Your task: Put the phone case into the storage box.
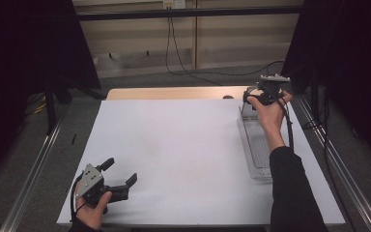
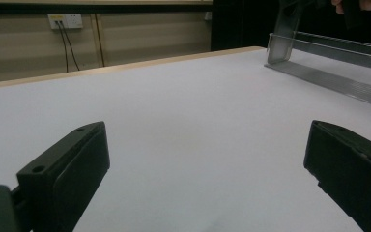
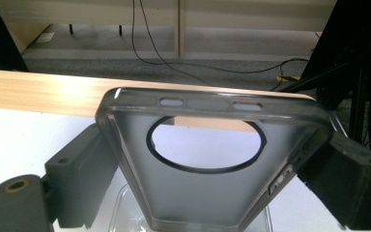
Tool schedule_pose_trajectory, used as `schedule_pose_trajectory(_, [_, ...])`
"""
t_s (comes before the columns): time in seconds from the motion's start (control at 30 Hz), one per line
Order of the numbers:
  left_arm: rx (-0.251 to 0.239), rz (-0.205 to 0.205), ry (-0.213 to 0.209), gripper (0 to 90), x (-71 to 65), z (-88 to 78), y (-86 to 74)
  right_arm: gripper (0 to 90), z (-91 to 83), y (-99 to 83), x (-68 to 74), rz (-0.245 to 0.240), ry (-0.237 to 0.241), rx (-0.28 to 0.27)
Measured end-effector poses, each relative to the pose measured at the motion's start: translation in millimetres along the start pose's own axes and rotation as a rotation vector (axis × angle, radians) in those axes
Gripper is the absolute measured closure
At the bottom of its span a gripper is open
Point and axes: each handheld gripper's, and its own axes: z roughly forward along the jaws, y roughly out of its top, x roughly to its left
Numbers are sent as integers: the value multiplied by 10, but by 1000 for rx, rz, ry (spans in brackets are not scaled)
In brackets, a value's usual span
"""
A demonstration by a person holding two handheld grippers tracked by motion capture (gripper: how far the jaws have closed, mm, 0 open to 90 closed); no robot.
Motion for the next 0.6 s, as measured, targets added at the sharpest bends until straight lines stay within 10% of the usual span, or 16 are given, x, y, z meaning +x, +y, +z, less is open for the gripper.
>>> schedule_pose_trajectory(0.6, [1, 4, 1, 22, 3, -1, 0, 40, 38, -14, -22, 0, 33, 10])
